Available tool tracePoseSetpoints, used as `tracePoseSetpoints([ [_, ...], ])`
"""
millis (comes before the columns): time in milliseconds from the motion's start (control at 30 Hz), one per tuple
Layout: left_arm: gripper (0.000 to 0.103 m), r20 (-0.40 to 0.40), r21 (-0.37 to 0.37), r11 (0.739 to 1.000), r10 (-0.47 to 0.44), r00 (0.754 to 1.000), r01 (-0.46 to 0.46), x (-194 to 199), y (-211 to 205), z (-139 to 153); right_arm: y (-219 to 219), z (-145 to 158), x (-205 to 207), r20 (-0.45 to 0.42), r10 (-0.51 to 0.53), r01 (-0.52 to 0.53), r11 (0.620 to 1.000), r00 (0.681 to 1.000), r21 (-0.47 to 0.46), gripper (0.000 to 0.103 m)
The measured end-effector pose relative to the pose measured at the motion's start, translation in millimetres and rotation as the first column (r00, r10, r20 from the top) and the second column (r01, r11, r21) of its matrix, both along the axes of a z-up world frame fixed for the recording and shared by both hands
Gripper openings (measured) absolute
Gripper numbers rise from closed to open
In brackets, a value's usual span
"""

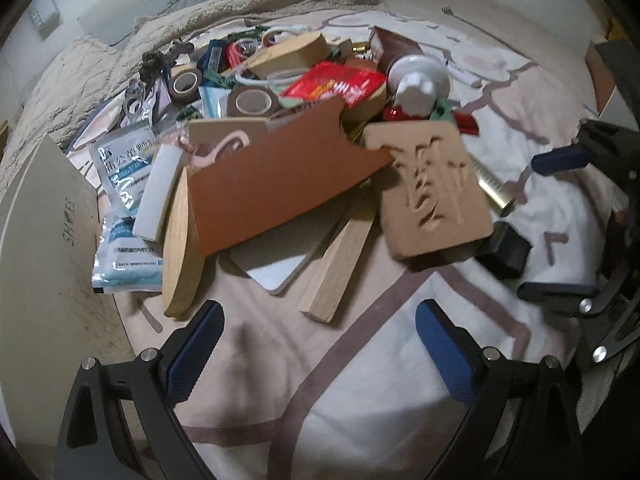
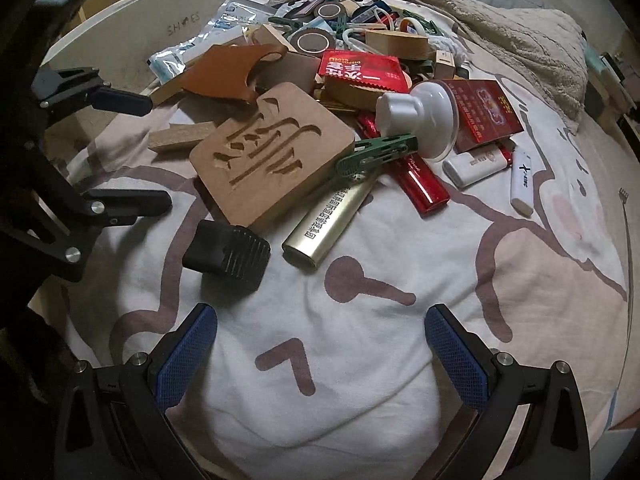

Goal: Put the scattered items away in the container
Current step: 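Lower both tools over the pile near the carved wooden block, then close the left tool on the light wooden stick while the right tool closes on the black rubber block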

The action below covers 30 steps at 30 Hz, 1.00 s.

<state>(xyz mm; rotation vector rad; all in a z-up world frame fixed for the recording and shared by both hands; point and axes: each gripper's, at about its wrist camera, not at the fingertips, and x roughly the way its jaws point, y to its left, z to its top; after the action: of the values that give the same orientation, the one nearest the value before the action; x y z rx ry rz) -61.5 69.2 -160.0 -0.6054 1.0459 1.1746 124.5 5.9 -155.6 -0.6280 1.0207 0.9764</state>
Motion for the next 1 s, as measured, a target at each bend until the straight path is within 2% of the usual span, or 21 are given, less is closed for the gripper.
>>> tracePoseSetpoints([
  [167, 0.103, 0.026, 0.002, 1.000, 0.014, 1.000, -0.014, -8, 0, -6, -1, -1, -2, 0.017, 0.022, -0.022, 1.000, 1.000, 0.015, 0.103],
  [333, 0.103, 0.108, -0.040, 0.998, 0.061, 0.992, -0.057, -19, 2, -14, -1, 5, -1, -0.015, 0.025, -0.025, 0.999, 1.000, 0.022, 0.103],
  [467, 0.103, 0.133, -0.008, 0.998, 0.061, 0.989, -0.061, -21, -4, -15, 4, 9, -7, -0.042, 0.011, -0.009, 0.999, 0.999, 0.039, 0.103],
  [533, 0.103, 0.142, 0.010, 0.998, 0.065, 0.988, -0.068, -22, -7, -16, 7, 13, -11, -0.082, 0.009, -0.004, 0.998, 0.997, 0.065, 0.103],
  [667, 0.103, 0.153, 0.009, 0.997, 0.079, 0.985, -0.082, -22, -7, -16, 14, 16, -24, -0.106, 0.038, -0.028, 0.995, 0.994, 0.093, 0.103],
  [867, 0.103, 0.119, 0.017, 0.999, 0.037, 0.992, -0.039, -16, -4, -16, 18, 19, -32, -0.098, 0.070, -0.060, 0.993, 0.993, 0.104, 0.079],
  [933, 0.103, 0.105, 0.026, 0.999, 0.025, 0.994, -0.028, -14, -3, -14, 17, 21, -32, -0.103, 0.069, -0.058, 0.993, 0.992, 0.107, 0.065],
  [967, 0.102, 0.094, 0.035, 0.999, 0.018, 0.995, -0.022, -12, -3, -12, 16, 22, -32, -0.102, 0.064, -0.053, 0.993, 0.993, 0.108, 0.062],
  [1000, 0.097, 0.089, 0.044, 0.999, 0.008, 0.996, -0.012, -11, -2, -11, 15, 23, -30, -0.103, 0.058, -0.047, 0.993, 0.993, 0.111, 0.056],
])
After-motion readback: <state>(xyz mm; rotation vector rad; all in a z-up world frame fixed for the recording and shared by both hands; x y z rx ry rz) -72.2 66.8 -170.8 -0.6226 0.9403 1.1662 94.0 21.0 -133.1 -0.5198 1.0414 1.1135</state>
